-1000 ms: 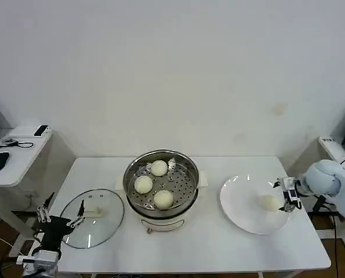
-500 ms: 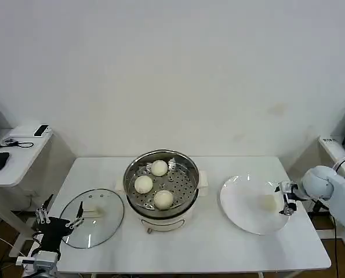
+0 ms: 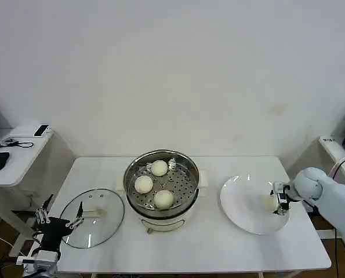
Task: Take steamed baozi put them in steamer then cover it.
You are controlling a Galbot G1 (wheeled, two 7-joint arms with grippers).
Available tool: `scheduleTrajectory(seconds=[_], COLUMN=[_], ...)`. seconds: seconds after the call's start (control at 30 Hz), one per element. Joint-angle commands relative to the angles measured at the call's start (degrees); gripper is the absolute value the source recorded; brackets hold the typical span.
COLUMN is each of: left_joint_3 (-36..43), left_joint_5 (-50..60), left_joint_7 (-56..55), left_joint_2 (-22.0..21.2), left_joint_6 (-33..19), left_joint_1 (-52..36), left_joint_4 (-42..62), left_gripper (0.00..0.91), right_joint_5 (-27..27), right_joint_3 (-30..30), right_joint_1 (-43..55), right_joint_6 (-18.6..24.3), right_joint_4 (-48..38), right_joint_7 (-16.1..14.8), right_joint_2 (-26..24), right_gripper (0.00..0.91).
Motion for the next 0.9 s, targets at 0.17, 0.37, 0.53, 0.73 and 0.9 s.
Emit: scheduleTrajectory(seconds=[0.17,0.37,0.53,0.73,0.9], left_joint_3=[0.4,0.0,0.1,0.4,0.3], left_joint_5=[0.1,0.0,0.0,0.1,0.1], left_joint_7=[0.0,0.0,0.0,0.0,0.0], left_joint_2=[-0.4,0.0,0.2,0.1,0.2], left_joint_6=[0.0,0.0,0.1,0.2,0.2], left_joint_1=[0.0,0.3,0.1,-0.2,-0.2], left_joint_4=[-0.8,-1.2,-1.4,-1.7,-1.8], left_gripper=[0.907,0.907,0.907,0.907,0.907], right_joint_5=[1.1,4.2,9.3,16.9,23.3], right_joint_3=[-1.5,-5.5,-11.3,-19.0,-27.2], right_joint_1=[3.0,8.8,19.0,33.0,42.0], right_joint_6=[-1.0,-2.3,-3.6,-6.7,-10.2], right_joint_4=[0.2,4.9,10.0,14.0,17.5], right_joint_7=[-1.0,-1.2,-1.4,-0.9,0.8], right_joint_2=[0.5,-1.8,-3.3,-1.5,2.7], right_gripper=[0.595,0.605,0.605,0.605,0.615])
